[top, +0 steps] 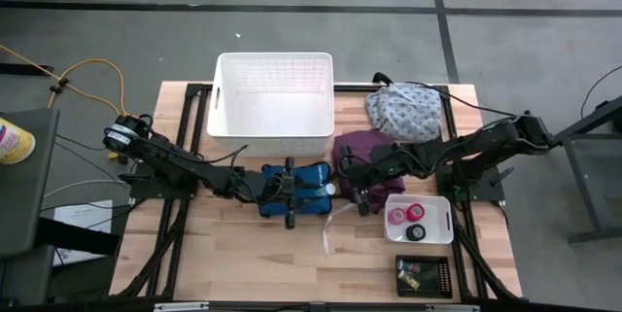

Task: Pick & Place Medicine items
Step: Put the blue pill bottle into the black bin

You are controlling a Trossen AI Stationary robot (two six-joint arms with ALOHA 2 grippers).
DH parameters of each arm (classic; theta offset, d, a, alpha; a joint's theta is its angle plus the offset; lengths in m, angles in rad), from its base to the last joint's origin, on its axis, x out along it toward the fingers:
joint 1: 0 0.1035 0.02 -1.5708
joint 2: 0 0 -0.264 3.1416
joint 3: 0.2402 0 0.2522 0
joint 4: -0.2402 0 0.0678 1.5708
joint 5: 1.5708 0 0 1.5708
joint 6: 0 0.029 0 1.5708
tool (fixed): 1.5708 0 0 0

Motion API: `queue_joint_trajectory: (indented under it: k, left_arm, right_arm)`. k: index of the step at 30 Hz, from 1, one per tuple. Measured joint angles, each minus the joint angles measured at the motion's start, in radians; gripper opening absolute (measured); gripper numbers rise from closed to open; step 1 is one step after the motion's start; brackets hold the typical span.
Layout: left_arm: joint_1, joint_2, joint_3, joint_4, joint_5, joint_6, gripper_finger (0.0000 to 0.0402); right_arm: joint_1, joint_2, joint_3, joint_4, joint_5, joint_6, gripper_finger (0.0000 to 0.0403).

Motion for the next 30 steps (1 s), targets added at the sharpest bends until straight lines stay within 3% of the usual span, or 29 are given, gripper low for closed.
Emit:
queue_joint_trajectory:
  k: [30]
  left_arm:
    - [0.000,0.000,0.000,0.091,0.012,0.030,0.0101]
  right_arm:
    - [0.000,0.000,0.000,0.077,-0.062,0.000,0.0174]
